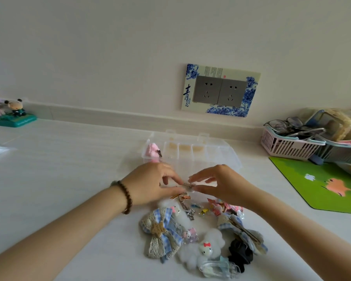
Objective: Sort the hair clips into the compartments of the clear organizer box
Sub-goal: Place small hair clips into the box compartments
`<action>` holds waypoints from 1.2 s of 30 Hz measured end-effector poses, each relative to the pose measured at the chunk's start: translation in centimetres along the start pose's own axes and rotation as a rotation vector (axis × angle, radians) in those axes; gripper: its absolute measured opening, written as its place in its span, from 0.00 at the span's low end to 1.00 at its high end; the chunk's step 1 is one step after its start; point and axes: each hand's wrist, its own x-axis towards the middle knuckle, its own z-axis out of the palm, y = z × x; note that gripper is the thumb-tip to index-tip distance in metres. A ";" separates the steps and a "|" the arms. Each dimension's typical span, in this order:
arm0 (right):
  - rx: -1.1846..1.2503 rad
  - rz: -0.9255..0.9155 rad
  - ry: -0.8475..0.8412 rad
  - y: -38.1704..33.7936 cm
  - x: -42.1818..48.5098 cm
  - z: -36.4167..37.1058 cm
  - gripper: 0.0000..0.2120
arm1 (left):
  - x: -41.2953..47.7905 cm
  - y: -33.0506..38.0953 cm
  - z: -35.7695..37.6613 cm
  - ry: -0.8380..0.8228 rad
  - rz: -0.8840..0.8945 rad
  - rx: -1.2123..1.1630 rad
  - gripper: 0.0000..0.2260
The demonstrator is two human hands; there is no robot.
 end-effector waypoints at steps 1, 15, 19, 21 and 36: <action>0.010 0.011 0.014 0.3 -0.1 0.4 0.12 | 0.1 -0.3 0.4 -0.038 -0.018 0.020 0.22; 0.250 0.058 0.275 0.9 -0.9 1.4 0.07 | 0.0 -1.0 1.9 0.002 -0.105 -0.224 0.05; 0.498 0.050 0.302 -0.6 -0.1 -0.4 0.04 | -0.1 -1.2 2.1 0.030 -0.106 -0.234 0.06; 0.572 0.006 0.373 -1.1 1.2 -2.1 0.04 | 0.0 -1.4 2.2 0.048 -0.101 -0.251 0.06; 0.053 -0.098 0.292 -1.5 4.8 -2.6 0.06 | -0.5 -1.7 -1.4 0.568 0.172 -0.062 0.11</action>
